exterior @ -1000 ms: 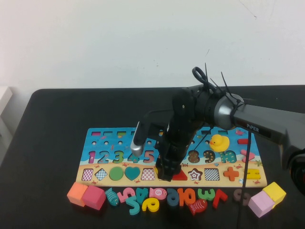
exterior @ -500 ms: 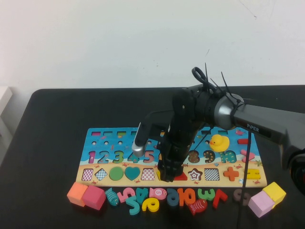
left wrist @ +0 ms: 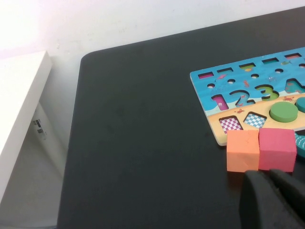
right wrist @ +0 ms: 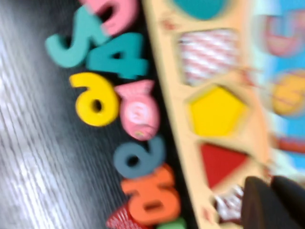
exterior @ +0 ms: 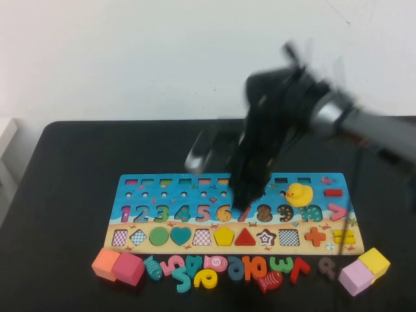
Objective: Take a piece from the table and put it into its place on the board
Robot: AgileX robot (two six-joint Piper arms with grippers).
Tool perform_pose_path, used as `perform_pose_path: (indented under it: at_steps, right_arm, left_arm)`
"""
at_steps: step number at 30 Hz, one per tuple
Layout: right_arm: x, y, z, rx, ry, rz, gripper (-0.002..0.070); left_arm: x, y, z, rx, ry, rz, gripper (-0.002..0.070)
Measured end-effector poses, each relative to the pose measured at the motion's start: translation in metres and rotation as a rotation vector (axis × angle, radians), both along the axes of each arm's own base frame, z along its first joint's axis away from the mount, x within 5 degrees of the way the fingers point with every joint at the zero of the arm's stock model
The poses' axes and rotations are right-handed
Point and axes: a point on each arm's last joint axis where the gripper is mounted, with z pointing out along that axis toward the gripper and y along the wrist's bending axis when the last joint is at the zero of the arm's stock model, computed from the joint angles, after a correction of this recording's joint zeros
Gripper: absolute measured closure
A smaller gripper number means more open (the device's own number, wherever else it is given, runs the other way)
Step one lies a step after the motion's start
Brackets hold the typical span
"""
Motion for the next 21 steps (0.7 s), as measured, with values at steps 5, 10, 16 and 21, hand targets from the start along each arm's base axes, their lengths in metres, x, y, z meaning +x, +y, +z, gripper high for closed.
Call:
perform_pose_path:
  at_steps: [5,10,16,21]
  right_arm:
    - [0.014,-0.046,0.066,0.175,-0.025,-0.174,0.0657]
    - [-0.002,-0.08,0.128,0.325,-0.074,-0.232,0.0657]
    - [-0.06,-0.102,0.169,0.36,-0.103,-0.196,0.0657]
    - [-0.118,-0.126,0.194,0.428,-0.246,-0.232,0.0657]
  left_arm:
    - [0.0,0.0,0.0,0.0,0.0,0.0,0.0676]
    - [0.0,0.0,0.0,-0.002,0.0,0.001,0.0678]
    - [0.0,0.0,0.0,-0.002,0.0,0.001,0.0678]
    - [0.0,0.0,0.0,-0.002,0.0,0.001,0.0678]
